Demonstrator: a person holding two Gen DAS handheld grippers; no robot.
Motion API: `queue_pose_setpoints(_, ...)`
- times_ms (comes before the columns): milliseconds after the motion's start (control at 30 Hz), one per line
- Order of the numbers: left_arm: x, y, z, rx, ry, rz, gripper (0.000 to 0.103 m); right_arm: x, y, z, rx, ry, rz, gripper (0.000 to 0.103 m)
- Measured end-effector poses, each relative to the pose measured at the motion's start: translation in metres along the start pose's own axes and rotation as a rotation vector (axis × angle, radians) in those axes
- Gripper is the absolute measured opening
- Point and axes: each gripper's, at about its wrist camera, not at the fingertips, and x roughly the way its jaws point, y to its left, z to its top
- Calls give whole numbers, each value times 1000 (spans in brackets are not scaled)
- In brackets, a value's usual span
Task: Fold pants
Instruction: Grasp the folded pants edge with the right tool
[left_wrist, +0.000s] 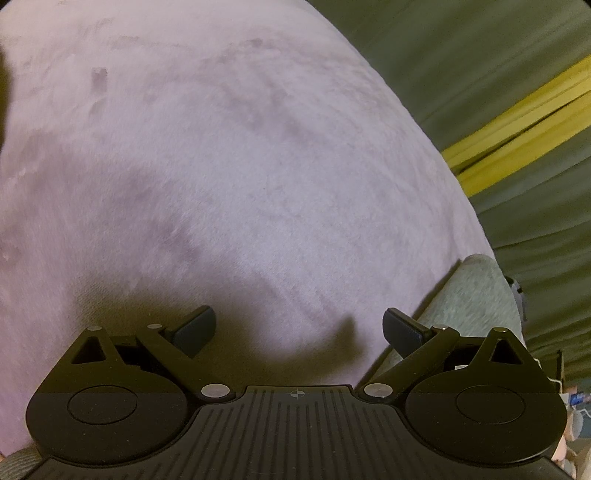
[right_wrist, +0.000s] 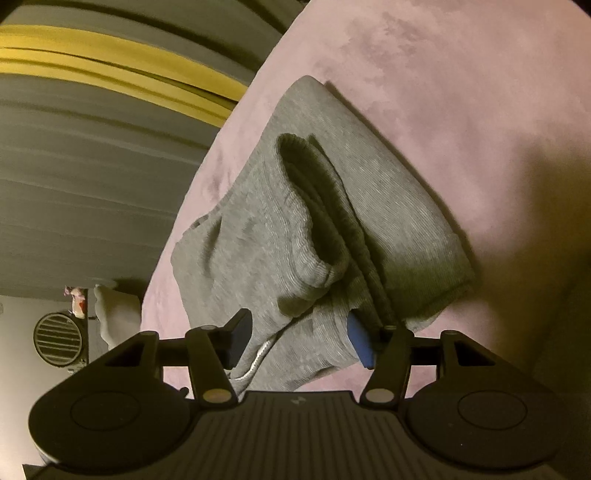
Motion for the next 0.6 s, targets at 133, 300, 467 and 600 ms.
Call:
queue_pose_setpoints(133, 1, 0, 0, 0, 3, 0, 101, 0, -7, 0, 44, 1, 28, 58)
queue_pose_setpoints(300, 1, 0, 0, -4, 3, -1, 102, 2, -23, 2, 173, -42, 145, 63)
queue_pose_setpoints(467, 2, -1, 0, 3, 6, 6, 102, 30, -31, 0, 267, -96, 203, 66)
queue_pose_setpoints(600, 0, 0, 0, -9, 7, -3, 102, 32, -9, -8, 155, -161, 89, 26)
